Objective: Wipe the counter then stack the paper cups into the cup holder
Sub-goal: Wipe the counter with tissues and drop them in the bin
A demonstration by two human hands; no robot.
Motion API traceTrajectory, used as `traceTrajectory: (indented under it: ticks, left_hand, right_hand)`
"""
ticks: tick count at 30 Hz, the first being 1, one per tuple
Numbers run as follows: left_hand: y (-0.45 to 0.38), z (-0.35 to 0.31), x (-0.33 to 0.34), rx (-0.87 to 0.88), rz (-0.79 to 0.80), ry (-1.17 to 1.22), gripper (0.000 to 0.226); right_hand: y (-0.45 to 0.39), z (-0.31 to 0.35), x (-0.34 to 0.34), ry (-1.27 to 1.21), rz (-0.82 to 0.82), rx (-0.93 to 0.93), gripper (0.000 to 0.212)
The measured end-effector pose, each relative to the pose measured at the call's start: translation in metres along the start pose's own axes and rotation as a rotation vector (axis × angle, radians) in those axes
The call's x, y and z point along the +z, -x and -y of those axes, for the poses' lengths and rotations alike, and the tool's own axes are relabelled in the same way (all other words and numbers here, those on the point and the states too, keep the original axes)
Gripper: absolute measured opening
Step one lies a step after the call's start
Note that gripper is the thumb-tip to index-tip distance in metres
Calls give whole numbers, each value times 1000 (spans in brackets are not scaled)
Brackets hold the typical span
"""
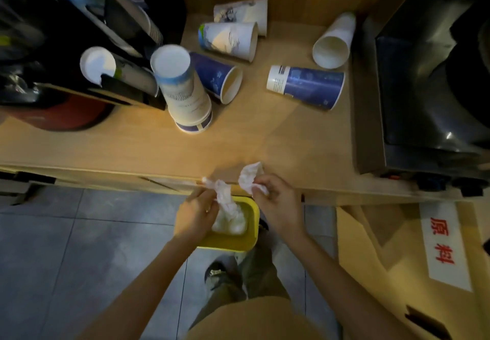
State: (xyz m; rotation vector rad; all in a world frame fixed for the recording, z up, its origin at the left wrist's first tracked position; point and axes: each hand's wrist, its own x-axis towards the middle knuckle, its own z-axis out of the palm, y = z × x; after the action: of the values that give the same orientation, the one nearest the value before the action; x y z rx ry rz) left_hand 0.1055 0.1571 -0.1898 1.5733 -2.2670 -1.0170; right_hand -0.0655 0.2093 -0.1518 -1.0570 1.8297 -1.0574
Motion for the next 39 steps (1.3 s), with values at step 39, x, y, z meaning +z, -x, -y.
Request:
traceTrajectory:
  ticks: [39]
  left_hand:
    - [-20, 267, 283, -482, 581, -201, 35]
  right_hand:
    - [-29, -389, 194, 550, 415, 282, 35]
